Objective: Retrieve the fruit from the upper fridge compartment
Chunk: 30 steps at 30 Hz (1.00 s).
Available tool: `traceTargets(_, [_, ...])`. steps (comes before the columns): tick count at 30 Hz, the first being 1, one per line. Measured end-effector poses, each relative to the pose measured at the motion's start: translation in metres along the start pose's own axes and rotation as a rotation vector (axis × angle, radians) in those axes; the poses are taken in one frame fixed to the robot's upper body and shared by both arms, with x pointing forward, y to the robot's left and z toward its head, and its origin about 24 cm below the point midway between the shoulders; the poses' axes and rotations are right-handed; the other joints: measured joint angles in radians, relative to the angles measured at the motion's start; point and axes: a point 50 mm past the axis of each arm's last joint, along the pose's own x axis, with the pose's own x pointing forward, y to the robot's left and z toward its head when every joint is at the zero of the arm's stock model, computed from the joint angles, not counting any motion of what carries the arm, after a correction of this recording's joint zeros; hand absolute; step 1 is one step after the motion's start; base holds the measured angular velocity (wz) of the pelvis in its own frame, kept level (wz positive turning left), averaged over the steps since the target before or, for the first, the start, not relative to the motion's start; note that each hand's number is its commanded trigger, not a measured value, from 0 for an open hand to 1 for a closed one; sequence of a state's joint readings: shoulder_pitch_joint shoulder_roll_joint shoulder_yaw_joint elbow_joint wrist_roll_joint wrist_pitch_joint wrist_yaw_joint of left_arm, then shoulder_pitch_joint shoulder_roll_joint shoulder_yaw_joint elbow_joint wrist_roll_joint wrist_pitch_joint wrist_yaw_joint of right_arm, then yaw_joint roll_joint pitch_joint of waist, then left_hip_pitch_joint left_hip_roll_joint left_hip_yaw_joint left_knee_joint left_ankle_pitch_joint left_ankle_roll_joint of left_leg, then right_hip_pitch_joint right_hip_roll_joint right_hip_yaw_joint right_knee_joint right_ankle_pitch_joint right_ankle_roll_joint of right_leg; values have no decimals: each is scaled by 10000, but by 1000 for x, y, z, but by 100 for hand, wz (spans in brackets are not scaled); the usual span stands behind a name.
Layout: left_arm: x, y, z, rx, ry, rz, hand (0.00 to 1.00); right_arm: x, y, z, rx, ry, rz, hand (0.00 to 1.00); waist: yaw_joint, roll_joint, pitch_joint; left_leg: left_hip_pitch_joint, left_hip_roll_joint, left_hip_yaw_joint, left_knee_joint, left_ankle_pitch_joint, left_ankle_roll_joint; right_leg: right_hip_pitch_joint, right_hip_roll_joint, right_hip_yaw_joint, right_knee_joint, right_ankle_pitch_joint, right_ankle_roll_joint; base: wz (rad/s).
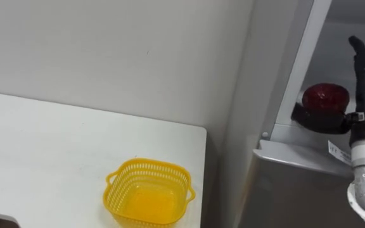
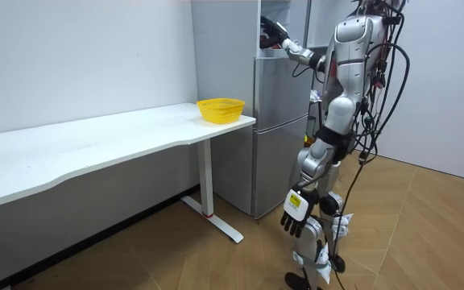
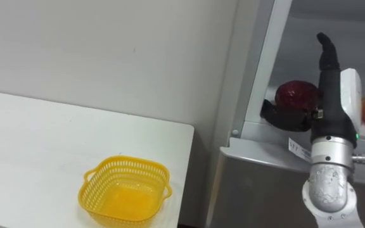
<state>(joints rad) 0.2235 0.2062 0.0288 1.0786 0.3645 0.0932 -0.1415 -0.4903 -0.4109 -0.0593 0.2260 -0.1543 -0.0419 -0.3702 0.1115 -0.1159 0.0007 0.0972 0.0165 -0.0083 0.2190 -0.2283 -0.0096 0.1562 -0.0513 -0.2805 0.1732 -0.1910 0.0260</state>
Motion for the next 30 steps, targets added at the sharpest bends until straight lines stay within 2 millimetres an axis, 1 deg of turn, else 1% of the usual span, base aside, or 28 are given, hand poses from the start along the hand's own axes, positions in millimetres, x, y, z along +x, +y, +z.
traceTargets(2, [0,1,-1,9,28,59,0,3,-6,0,-54,-35,309,0,14,-33,22,-1,0,-6,-24,0,0,0,4,12,-2,0,0,0])
traceTargets(5, [0,3,-2,-6,60,90,0,6,-11,0,-99,-67,548,0,26,-62,33,12,0,-4,-59,0,0,-6,8,34,-13,0,0,0])
traceTargets(10, [-1,4,-3,-62,101,133,0,6,-9,-1,81,40,899,0,23,-87,18,41,0,8,-64,0,0,-2,11,110,-29,0,0,0])
traceTargets(15, [-1,4,-4,-79,182,135,0,14,-8,-7,477,652,1113,0,-12,-112,16,58,1,32,-62,1,0,2,20,236,-32,0,0,-2])
traceTargets(19, [-1,4,-5,-94,259,127,0,19,-6,-10,639,1005,1421,0,-36,-121,10,42,-4,25,-31,1,0,11,18,253,-24,1,-1,0])
traceTargets(30, [-1,4,-7,-117,489,110,0,23,-9,-16,707,1459,2248,0,-93,-150,-11,27,-7,-14,30,0,1,61,14,158,-13,12,-19,0])
